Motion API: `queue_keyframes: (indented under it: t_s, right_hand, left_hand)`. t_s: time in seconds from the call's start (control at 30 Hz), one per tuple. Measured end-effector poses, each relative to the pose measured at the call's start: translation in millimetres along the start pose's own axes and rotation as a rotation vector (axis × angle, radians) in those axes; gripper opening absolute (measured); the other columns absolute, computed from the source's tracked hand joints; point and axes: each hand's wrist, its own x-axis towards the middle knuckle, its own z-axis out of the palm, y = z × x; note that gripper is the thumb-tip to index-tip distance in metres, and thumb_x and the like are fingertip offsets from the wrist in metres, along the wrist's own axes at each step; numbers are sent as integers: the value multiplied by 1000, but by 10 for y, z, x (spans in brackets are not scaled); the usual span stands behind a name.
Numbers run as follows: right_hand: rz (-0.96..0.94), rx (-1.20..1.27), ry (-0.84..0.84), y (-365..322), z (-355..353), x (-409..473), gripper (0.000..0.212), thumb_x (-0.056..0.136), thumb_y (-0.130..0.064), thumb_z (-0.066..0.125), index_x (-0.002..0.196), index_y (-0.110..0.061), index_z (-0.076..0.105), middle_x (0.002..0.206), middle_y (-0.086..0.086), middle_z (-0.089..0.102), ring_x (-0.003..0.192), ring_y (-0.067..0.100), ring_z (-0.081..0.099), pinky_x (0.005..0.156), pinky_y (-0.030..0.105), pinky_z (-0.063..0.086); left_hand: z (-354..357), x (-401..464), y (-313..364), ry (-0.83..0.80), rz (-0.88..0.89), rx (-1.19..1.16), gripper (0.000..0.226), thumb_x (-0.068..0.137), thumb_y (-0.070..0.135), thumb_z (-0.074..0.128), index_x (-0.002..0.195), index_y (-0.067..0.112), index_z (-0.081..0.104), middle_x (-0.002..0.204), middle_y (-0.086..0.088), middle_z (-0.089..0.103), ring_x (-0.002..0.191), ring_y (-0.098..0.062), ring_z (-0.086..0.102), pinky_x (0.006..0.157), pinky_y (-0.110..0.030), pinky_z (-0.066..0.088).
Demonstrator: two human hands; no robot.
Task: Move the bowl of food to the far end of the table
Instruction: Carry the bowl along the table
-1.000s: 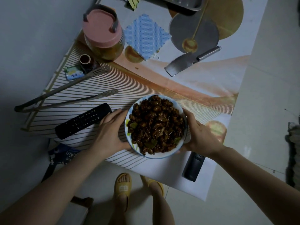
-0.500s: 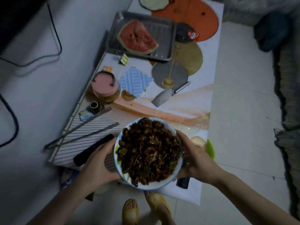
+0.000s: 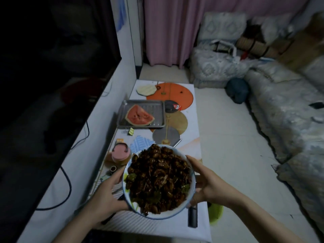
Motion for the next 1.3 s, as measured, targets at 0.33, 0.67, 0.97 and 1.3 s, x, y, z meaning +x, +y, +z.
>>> queue_keyframes:
  t_s: [0.33, 0.67, 0.97, 1.3]
  right_hand:
    - [-117, 75, 94, -869, -192, -678, 97, 58, 10, 87, 131, -41, 46, 136, -10, 57, 115, 21, 64, 87, 40, 60]
    - [-147, 127, 89, -973, -775, -1268, 98, 57, 15, 84, 135, -30, 45, 132, -2, 62, 112, 28, 66, 78, 37, 62]
    - [-149, 117, 37, -662, -1962, -1778, 101, 57, 21, 83, 138, -25, 42, 132, -1, 62, 109, 27, 68, 76, 35, 62]
    - [-152, 74, -83, -340, -3339, -1963, 103, 59, 20, 83, 140, -27, 40, 135, -1, 59, 113, 25, 66, 85, 39, 60]
  left_hand:
    - [10, -143, 943, -28, 157, 2, 89, 40, 28, 96, 115, 54, 56, 123, 3, 64, 112, -5, 62, 79, -13, 55]
    - [626, -63, 1462, -39, 205, -14, 93, 30, 44, 97, 114, 52, 58, 117, 21, 69, 111, -3, 62, 76, -15, 56]
    - [1846, 305, 1911, 39, 185, -20, 88, 35, 37, 96, 111, 58, 56, 117, 29, 65, 111, 4, 59, 77, -10, 54]
    - [3039, 872, 2263, 153, 136, -23, 88, 39, 18, 90, 111, 50, 51, 103, 38, 67, 98, 15, 60, 68, -7, 53]
